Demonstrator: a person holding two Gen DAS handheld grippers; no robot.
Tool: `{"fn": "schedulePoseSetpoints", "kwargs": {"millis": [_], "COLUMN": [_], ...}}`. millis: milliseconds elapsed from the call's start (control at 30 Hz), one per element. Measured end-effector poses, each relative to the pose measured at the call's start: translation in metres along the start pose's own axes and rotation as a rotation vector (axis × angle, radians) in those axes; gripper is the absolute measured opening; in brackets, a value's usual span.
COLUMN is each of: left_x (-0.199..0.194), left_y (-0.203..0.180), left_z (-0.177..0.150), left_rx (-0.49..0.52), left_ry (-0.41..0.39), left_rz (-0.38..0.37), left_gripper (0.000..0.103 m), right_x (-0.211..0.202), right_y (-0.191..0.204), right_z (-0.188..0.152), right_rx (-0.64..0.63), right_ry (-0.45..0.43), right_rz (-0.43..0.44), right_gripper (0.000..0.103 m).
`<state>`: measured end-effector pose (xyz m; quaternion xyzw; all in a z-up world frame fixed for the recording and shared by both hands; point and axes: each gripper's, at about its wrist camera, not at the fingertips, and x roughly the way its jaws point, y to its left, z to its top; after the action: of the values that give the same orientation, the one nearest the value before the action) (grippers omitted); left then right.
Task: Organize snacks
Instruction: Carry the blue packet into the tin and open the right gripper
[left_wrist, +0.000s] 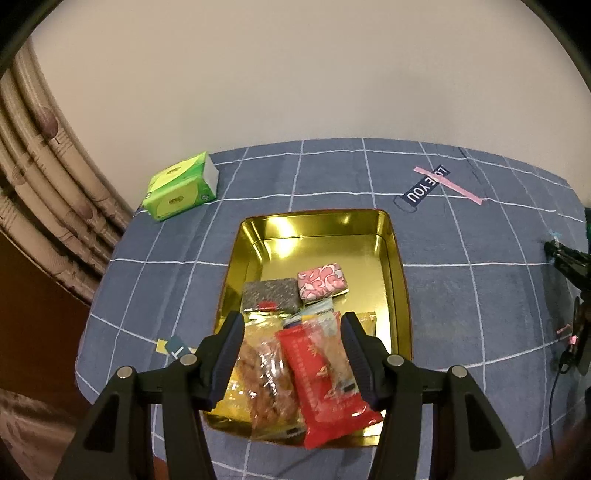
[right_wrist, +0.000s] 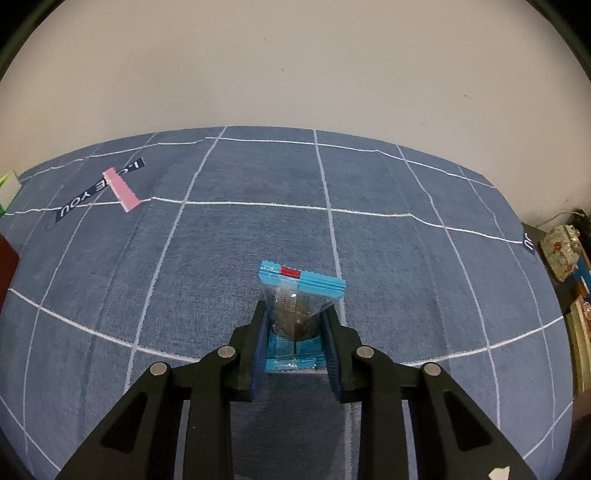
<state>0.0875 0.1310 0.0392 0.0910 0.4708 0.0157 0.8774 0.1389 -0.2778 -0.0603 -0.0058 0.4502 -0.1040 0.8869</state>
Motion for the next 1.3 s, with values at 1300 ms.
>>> {"fn": "schedulePoseSetpoints", "kwargs": {"millis": [1300], "left_x": [0.000], "left_y": [0.110], "left_z": [-0.080], "left_rx": [-0.267], "left_ry": [0.014], "left_rz": [0.134], "left_gripper": [0.056], "right_x": [-0.136], "right_y": [0.252], "right_z": [0.002], "right_rx": [-0.263], "right_ry": [-0.026], "right_rz": [0.416], "right_gripper": [0.024]}}
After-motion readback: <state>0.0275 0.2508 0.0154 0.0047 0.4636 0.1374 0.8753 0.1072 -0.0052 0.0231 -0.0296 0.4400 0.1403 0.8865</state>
